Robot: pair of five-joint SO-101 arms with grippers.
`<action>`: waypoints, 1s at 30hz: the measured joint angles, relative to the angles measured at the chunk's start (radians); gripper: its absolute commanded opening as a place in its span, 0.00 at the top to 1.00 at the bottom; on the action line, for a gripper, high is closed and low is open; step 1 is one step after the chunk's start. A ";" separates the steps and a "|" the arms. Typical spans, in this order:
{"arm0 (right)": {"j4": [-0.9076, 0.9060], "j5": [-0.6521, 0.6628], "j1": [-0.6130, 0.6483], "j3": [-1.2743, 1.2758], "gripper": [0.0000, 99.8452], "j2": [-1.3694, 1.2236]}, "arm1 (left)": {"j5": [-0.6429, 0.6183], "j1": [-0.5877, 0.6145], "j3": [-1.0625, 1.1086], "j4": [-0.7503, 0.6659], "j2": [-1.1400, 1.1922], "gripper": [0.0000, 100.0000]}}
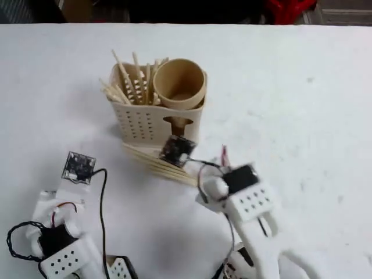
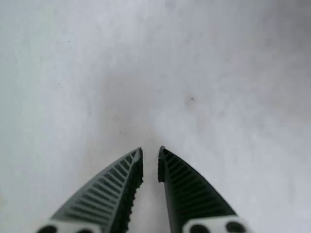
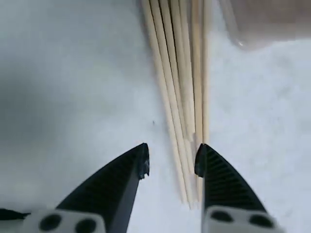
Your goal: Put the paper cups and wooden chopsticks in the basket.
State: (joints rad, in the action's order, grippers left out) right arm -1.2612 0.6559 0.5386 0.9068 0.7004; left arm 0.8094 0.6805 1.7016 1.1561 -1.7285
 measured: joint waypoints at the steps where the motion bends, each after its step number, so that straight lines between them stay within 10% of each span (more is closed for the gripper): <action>1: 0.031 0.000 0.018 -0.011 0.83 -0.048 | 0.000 0.000 0.000 0.000 0.000 0.92; 30: 0.400 -0.011 0.129 -0.175 0.98 -0.677 | 0.000 0.000 0.000 0.000 0.000 0.92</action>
State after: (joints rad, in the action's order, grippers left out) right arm -0.8608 0.6452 0.6674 0.7319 0.0238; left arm 0.8094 0.6805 1.7016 1.1561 -1.7285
